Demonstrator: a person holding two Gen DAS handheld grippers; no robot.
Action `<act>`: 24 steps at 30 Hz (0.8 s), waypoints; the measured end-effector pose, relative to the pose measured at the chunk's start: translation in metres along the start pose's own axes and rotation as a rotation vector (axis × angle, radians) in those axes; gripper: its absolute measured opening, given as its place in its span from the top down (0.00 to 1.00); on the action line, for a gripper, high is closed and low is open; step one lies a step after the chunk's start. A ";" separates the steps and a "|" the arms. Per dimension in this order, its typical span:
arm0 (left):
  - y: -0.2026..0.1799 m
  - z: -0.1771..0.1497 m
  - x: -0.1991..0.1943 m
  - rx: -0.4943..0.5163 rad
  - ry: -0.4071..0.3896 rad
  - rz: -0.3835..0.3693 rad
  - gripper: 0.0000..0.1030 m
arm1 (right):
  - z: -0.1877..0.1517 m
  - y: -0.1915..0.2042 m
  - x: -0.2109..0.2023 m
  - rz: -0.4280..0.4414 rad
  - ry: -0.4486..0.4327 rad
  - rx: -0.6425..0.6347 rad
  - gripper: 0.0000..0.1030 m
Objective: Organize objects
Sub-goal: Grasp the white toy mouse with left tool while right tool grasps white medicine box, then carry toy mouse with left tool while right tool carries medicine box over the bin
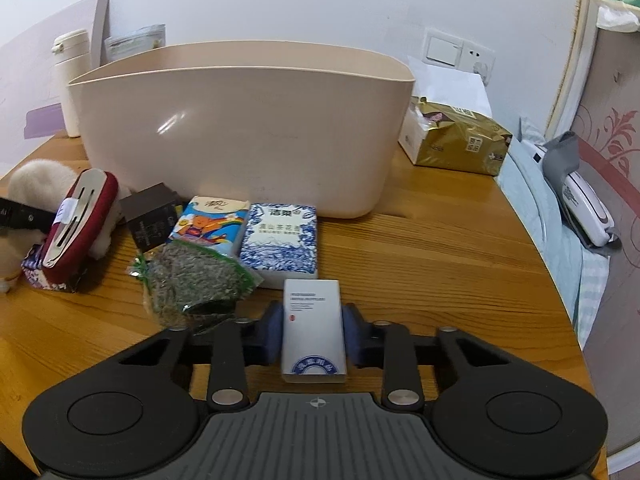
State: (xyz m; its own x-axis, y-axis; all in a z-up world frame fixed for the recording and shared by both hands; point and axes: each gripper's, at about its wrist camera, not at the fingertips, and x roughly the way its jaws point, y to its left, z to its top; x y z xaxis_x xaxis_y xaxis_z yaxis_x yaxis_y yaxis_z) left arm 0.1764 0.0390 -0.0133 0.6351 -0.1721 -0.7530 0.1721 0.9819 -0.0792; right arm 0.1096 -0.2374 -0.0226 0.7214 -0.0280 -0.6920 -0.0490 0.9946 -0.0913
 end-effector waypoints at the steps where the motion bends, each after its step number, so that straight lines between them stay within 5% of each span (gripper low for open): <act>1: -0.001 0.000 -0.001 0.010 -0.005 0.006 0.77 | 0.000 0.000 -0.001 -0.003 0.001 -0.002 0.71; 24: -0.015 -0.001 -0.056 0.054 -0.117 0.015 0.79 | 0.001 -0.013 -0.046 0.013 -0.092 0.049 0.71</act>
State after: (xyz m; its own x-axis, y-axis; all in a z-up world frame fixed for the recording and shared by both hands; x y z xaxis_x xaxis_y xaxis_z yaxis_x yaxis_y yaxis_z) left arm 0.1374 0.0345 0.0299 0.7206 -0.1684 -0.6726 0.2001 0.9793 -0.0308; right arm 0.0771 -0.2489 0.0110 0.7814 -0.0079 -0.6239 -0.0267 0.9986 -0.0460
